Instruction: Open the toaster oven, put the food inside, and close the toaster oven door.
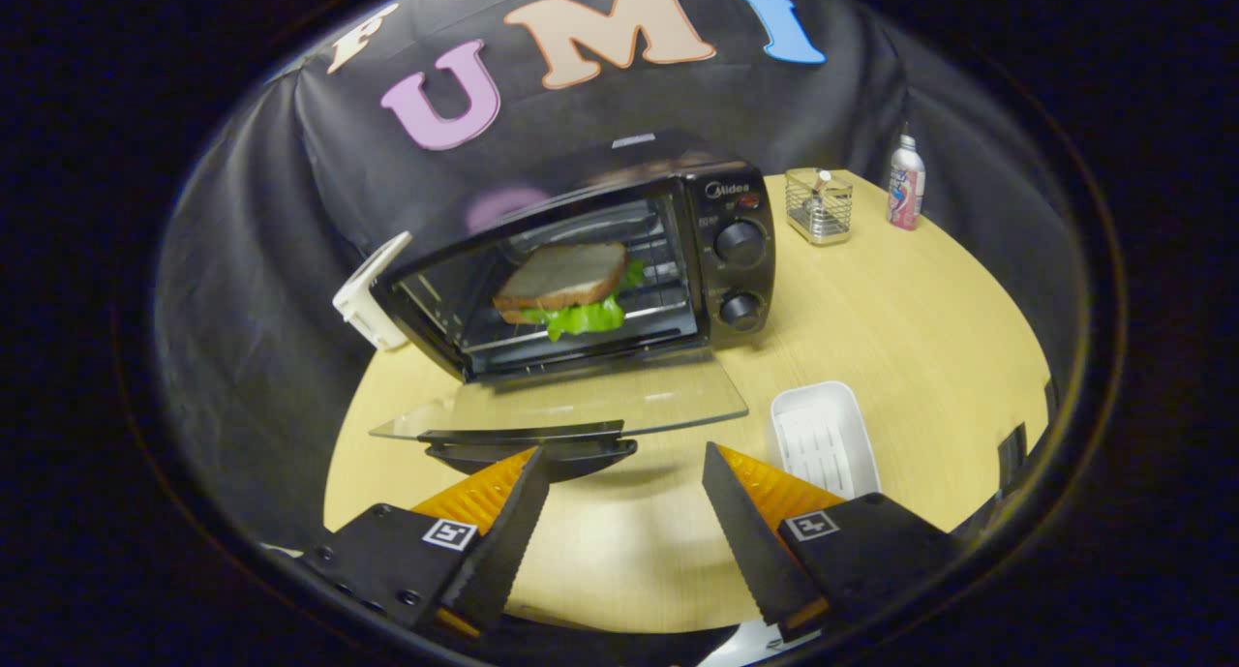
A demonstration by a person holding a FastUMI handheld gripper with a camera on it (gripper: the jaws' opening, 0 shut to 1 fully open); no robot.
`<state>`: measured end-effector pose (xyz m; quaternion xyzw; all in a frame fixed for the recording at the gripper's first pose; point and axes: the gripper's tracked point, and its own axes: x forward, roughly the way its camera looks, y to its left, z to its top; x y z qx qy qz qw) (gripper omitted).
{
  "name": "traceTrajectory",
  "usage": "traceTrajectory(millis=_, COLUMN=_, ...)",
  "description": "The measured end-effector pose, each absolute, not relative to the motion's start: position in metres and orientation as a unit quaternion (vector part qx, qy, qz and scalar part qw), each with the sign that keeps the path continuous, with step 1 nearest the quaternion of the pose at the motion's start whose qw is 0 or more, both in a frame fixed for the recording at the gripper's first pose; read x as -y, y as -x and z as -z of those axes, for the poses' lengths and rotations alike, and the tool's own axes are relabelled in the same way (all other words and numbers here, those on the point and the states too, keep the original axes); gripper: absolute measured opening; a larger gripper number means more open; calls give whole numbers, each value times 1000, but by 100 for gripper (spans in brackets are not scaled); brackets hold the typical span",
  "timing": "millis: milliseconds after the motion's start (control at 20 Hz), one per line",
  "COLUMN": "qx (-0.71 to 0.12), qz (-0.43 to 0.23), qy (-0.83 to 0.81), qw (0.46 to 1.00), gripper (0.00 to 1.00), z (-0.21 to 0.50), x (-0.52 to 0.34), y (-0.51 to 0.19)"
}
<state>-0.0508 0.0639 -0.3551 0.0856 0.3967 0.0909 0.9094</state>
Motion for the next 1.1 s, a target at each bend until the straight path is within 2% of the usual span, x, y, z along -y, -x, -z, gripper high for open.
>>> traceTrajectory(millis=1100, qx=-257, qz=-87, qy=-133, qw=953, gripper=100, z=296, x=-91, y=-44)
